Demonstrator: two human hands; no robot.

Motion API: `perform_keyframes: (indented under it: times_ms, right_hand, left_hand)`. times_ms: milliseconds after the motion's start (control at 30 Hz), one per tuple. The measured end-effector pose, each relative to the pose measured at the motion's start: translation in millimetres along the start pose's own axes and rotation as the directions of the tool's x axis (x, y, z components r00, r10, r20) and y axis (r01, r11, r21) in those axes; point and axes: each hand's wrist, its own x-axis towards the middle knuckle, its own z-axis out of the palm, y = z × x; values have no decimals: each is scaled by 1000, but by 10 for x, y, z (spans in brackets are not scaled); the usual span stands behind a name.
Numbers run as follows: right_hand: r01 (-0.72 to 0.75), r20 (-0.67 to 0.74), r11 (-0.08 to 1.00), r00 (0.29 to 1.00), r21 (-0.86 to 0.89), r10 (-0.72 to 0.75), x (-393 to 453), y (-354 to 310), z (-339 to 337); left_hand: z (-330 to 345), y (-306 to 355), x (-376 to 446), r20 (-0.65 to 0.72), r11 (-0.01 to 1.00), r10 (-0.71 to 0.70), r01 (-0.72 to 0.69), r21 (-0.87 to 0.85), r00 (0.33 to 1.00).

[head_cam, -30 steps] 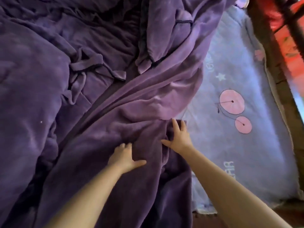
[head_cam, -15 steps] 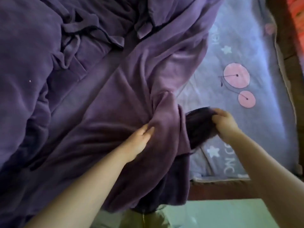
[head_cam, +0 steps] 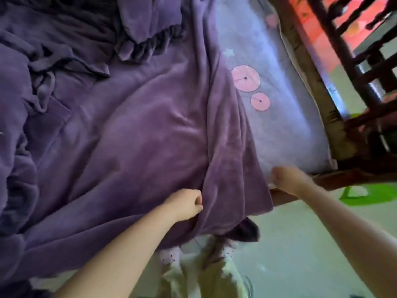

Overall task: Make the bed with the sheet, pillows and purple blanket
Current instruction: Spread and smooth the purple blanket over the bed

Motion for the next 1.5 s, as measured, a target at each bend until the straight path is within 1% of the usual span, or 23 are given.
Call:
perform_keyframes:
  times_ms: [67, 133, 167, 200, 233, 267, 333, 400, 500, 533, 567, 600, 633, 667, 733, 800, 900, 1000, 1133, 1233, 1300, 1367, 1500]
  right_hand:
    - [42, -150, 967, 989, 252, -4, 68, -229, -48]
    - [20, -98, 828, 994, 560, 42, 60, -448, -72]
    - [-55, 21, 668, 998, 742, 58, 65, -501, -32]
    - [-168, 166, 439, 985, 883, 43, 33, -539, 2]
    - [-252, 256, 206, 967, 946, 7, 41, -543, 45]
    - [-287, 289, 54, 956, 956, -37, 9, -542, 15]
    - [-271, 269, -53, 962, 961, -48, 53, -432, -55]
    - [-230, 232, -48, 972, 972, 32, 112, -222, -160]
    - [-99, 128, -122, 957, 988, 260, 175, 347, -387]
    - [-24, 56, -90, 927, 996, 372, 196, 621, -451]
    - [30, -47, 43, 878, 999, 476, 214, 920, -511]
    - [28, -155, 236, 826, 971, 541, 203, 1223, -555]
    - [-47, -232, 428, 786, 902, 574, 185, 1462, -581]
    - [-150, -260, 556, 766, 818, 588, 153, 1705, -574]
    - [-289, -266, 685, 768, 668, 583, 33, 1929, -499]
    - [-374, -236, 729, 777, 573, 584, -82, 1953, -289]
    - [-475, -63, 745, 823, 469, 565, -151, 1908, 111]
    - [-463, -7, 805, 865, 370, 501, -76, 1797, 174]
    - [-409, 33, 884, 910, 226, 412, 25, 1724, 13]
    - [-350, 73, 928, 937, 125, 343, 54, 1662, -115]
    - [-283, 72, 949, 959, 136, 276, 126, 1620, -209]
    - [-210, 30, 939, 977, 272, 210, 241, 1558, -261]
    - [-249, 77, 775, 965, 581, 252, 443, 1388, -236]
  left_hand:
    - [23, -4, 62, -116, 999, -50, 52, 16, 992]
    - [63, 40, 96, -187, 994, -106, 104, -23, 977]
    - [103, 51, 117, -190, 990, -138, 132, -48, 972]
    - [144, 77, 115, -169, 986, -162, 155, -56, 972]
    - [192, 106, 118, -152, 986, -168, 166, -29, 974]
    - [234, 142, 117, -144, 986, -162, 167, 21, 976]
    - [278, 224, 112, -169, 983, -137, 155, 98, 976]
    - [271, 357, 115, -153, 992, -87, 99, 77, 984]
    - [217, 717, 163, 14, 999, 5, -4, -41, 1000]
    - [199, 857, 203, 76, 997, 22, -16, -78, 997]
    - [170, 984, 256, 128, 995, 42, -29, -98, 991]
    - [136, 1119, 314, 170, 994, 57, -41, -98, 984]
    - [86, 1194, 369, 208, 995, 77, -61, -83, 975]
    - [39, 1297, 436, 254, 995, 95, -84, -52, 963]
    - [-44, 1436, 542, 334, 993, 77, -103, 60, 939]
    - [-17, 1521, 618, 386, 968, 4, -101, 229, 923]
    - [165, 1575, 751, 475, 865, -154, -114, 489, 866]
    - [225, 1602, 878, 453, 889, -261, 30, 456, 853]
    - [204, 1762, 1020, 226, 943, -96, 16, 332, 969]
    - [240, 1799, 1073, 87, 944, -55, 23, 329, 995]
    - [278, 1811, 1083, 109, 937, -51, 10, 350, 993]
    - [300, 1814, 1092, 123, 938, -37, -8, 345, 992]
    - [273, 1757, 1053, 146, 957, -64, 19, 291, 987]
